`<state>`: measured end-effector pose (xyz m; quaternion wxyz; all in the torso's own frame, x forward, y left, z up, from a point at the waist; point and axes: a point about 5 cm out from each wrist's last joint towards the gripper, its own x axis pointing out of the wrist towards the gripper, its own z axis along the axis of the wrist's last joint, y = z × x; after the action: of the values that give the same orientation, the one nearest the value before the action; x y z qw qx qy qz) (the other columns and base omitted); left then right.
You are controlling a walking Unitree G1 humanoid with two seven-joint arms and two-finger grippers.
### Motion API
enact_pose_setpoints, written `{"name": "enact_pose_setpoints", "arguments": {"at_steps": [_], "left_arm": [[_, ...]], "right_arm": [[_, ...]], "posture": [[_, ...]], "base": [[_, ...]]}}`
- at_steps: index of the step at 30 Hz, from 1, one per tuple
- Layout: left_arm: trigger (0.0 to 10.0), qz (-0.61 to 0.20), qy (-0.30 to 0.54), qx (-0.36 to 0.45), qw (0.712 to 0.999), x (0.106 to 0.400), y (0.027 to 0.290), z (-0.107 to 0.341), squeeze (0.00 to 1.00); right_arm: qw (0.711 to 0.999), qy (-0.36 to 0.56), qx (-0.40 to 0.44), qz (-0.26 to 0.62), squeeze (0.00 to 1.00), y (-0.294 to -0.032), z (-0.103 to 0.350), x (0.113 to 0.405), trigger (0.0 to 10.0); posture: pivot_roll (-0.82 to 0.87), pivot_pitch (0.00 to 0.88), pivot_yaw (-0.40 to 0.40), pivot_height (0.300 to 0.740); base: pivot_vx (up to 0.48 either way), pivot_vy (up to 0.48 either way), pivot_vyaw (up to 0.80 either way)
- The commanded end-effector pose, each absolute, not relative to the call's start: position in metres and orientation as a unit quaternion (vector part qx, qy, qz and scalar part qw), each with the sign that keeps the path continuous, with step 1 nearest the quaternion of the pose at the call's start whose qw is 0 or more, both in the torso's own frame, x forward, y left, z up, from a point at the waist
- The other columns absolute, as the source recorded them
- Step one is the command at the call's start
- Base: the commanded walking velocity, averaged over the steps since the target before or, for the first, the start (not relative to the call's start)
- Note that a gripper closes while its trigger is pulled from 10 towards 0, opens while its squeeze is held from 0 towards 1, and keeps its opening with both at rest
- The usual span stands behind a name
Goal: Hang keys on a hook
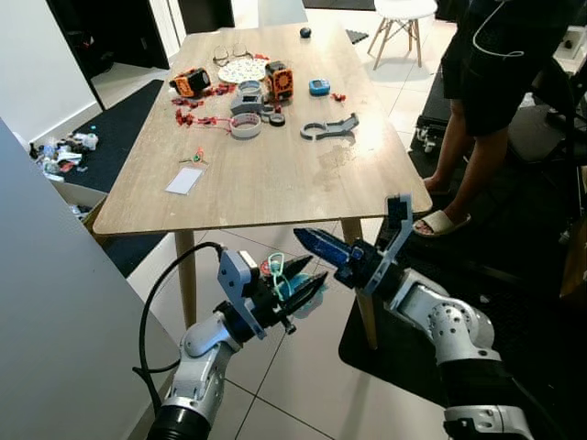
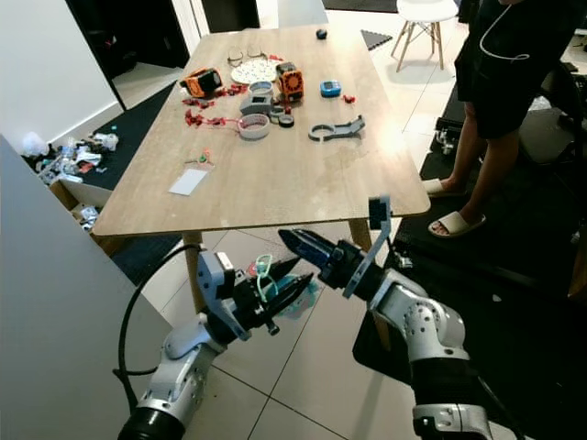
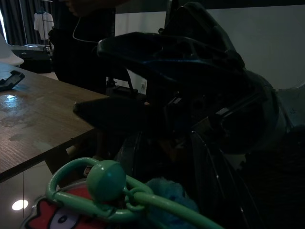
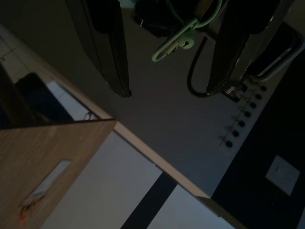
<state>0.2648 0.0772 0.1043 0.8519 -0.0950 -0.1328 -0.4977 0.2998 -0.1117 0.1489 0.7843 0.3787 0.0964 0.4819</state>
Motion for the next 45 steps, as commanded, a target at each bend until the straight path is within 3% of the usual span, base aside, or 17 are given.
{"name": "enact_pose_setpoints", "arguments": {"at_steps": [1, 8, 17, 23, 29, 31, 33, 39, 41, 45], "left_arm": [[10.0, -0.502, -0.126, -0.087, 0.851, 0.261, 0.082, 0.102, 0.00], [10.0, -0.502, -0.116, -0.084, 0.853, 0.259, 0.084, 0.097, 0.00], [10.0, -0.503, -0.105, -0.078, 0.854, 0.257, 0.088, 0.092, 0.00], [10.0, -0.507, -0.101, -0.075, 0.853, 0.255, 0.087, 0.090, 0.00], [10.0, -0.509, -0.100, -0.073, 0.852, 0.255, 0.087, 0.090, 0.00], [10.0, -0.512, -0.100, -0.072, 0.850, 0.254, 0.086, 0.090, 0.00], [10.0, -0.513, -0.100, -0.071, 0.850, 0.254, 0.085, 0.090, 0.00], [10.0, -0.517, -0.098, -0.069, 0.848, 0.253, 0.084, 0.089, 0.00], [10.0, -0.518, -0.098, -0.068, 0.847, 0.253, 0.083, 0.089, 0.00], [10.0, -0.518, -0.098, -0.068, 0.847, 0.253, 0.083, 0.089, 0.00]], "right_arm": [[0.768, 0.110, 0.393, 0.494, 0.00, -0.108, 0.146, 0.294, 10.0], [0.763, 0.105, 0.383, 0.509, 0.00, -0.113, 0.150, 0.290, 10.0], [0.788, 0.102, 0.346, 0.498, 0.00, -0.144, 0.159, 0.291, 10.0], [0.862, 0.090, 0.271, 0.420, 0.00, -0.169, 0.170, 0.311, 10.0], [0.891, 0.094, 0.171, 0.409, 0.00, -0.168, 0.177, 0.318, 10.0], [0.912, 0.081, 0.083, 0.393, 0.00, -0.167, 0.188, 0.327, 10.0], [0.917, 0.074, 0.052, 0.388, 0.00, -0.166, 0.194, 0.330, 10.0], [0.906, 0.061, -0.061, 0.414, 0.00, -0.155, 0.209, 0.333, 10.0], [0.886, 0.061, -0.117, 0.445, 0.00, -0.148, 0.210, 0.330, 10.0], [0.878, 0.061, -0.146, 0.453, 0.00, -0.145, 0.212, 0.329, 10.0]], "posture": [[-0.13, 0.071, 0.068, 0.740], [-0.13, 0.071, 0.068, 0.740], [-0.13, 0.076, 0.071, 0.740], [-0.13, 0.080, 0.069, 0.740], [-0.13, 0.080, 0.071, 0.740], [-0.12, 0.079, 0.072, 0.740], [-0.12, 0.079, 0.072, 0.740], [-0.12, 0.076, 0.072, 0.740], [-0.12, 0.074, 0.070, 0.740], [-0.12, 0.072, 0.068, 0.740]], "base": [[0.000, 0.000, 0.00], [0.000, 0.000, 0.00], [0.000, 0.000, 0.00], [0.000, 0.000, 0.00], [0.000, 0.000, 0.00], [0.000, 0.000, 0.00], [0.000, 0.000, 0.00], [0.000, 0.000, 0.00], [0.000, 0.000, 0.00], [0.000, 0.000, 0.00]]}}
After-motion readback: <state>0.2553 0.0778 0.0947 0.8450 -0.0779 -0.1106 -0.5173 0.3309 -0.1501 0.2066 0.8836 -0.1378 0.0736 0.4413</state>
